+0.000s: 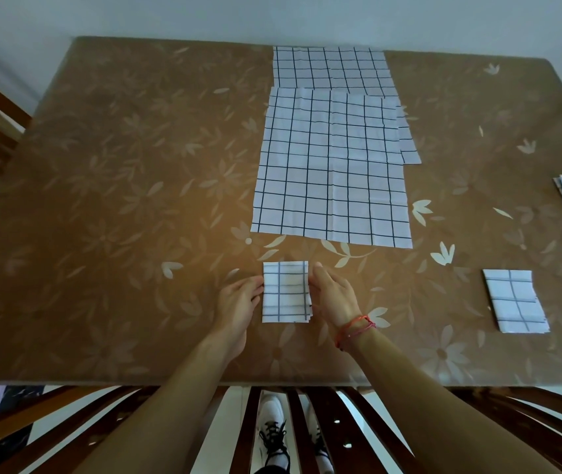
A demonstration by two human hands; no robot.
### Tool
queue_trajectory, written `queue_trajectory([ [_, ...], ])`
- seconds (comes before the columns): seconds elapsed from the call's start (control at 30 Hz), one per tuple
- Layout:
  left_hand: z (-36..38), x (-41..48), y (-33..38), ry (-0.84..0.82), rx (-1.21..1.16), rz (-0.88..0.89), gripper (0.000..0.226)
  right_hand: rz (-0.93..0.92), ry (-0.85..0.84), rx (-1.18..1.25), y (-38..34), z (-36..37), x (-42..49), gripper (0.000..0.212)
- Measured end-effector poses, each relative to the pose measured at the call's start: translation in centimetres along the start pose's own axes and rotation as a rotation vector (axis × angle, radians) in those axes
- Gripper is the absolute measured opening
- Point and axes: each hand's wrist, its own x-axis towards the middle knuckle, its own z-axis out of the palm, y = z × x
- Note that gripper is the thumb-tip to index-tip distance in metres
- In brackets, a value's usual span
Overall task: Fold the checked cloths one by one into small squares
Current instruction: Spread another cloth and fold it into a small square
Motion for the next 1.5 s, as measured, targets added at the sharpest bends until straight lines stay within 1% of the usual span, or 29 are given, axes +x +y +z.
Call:
queue_trajectory([
  [0.07, 0.1, -0.1, 0.0, -0.007, 0.005, -0.001, 0.017, 0.009, -0.009, -0.002, 0.1, -0.1, 0.1, 0.038],
  [0.2, 0.0, -0.2, 0.1, -0.002, 0.016, 0.012, 0.014, 0.024, -0.028, 0.003, 0.3, -0.2, 0.4, 0.046],
  [0.23, 0.0, -0.2, 0.2, 0.000, 0.025, 0.019, 0.014, 0.026, -0.026, -0.002, 0.3, -0.3, 0.4, 0.046],
  [0.33, -0.1, -0.2, 0.5, 0.005, 0.097, 0.060, 0.018, 0.006, -0.031, -0.038, 0.0, -0.7, 0.5, 0.034],
  [0.37, 0.0, -0.3, 0.8, 0.005, 0.130, 0.087, 0.018, -0.003, -0.023, -0.049, -0.1, -1.0, 0.5, 0.034],
  [0.43, 0.2, -0.4, 1.6, 0.003, 0.208, 0.152, 0.019, -0.028, 0.001, -0.065, -0.5, -1.7, 0.5, 0.041],
  [0.53, 0.4, 0.1, 2.4, -0.006, 0.387, 0.279, 0.026, -0.085, -0.012, -0.134, -1.1, -3.0, 0.7, 0.029],
  [0.6, 0.7, 0.5, 3.0, -0.033, 0.527, 0.376, 0.030, -0.121, 0.001, -0.206, -1.8, -4.2, 0.7, 0.044],
  [0.7, 1.7, 1.0, 4.0, -0.044, 0.732, 0.606, 0.025, -0.162, 0.023, -0.312, -2.8, -5.8, 0.8, 0.056],
  [0.77, 2.4, 1.5, 4.5, -0.071, 0.837, 0.715, 0.027, -0.169, 0.038, -0.373, -3.3, -7.1, 1.2, 0.061],
  [0.8, 2.7, 2.0, 4.6, -0.086, 0.887, 0.730, 0.030, -0.174, 0.045, -0.409, -3.6, -7.7, 1.3, 0.060],
  [0.9, 3.7, 3.1, 5.1, -0.091, 1.054, 0.723, 0.038, -0.229, 0.074, -0.541, -4.3, -9.5, 2.0, 0.057],
  [0.97, 4.6, 3.8, 5.5, -0.103, 1.108, 0.714, 0.040, -0.257, 0.085, -0.623, -4.5, -10.7, 2.5, 0.059],
  [1.03, 5.2, 4.6, 5.6, -0.106, 1.168, 0.709, 0.042, -0.257, 0.091, -0.706, -4.4, -11.9, 3.2, 0.060],
  [1.2, 6.1, 6.7, 5.4, -0.074, 1.405, 0.670, 0.044, -0.223, 0.086, -0.873, -4.5, -14.0, 4.7, 0.059],
  [1.27, 6.5, 7.1, 5.2, -0.064, 1.437, 0.663, 0.043, -0.226, 0.081, -0.962, -4.2, -14.6, 5.4, 0.060],
  [1.4, 6.5, 7.8, 4.4, -0.022, 1.456, 0.604, 0.045, -0.297, 0.028, -1.194, -3.1, -15.4, 6.6, 0.059],
  [1.5, 6.5, 8.1, 3.9, -0.042, 1.476, 0.537, 0.050, -0.346, -0.007, -1.311, -2.2, -15.3, 7.0, 0.057],
])
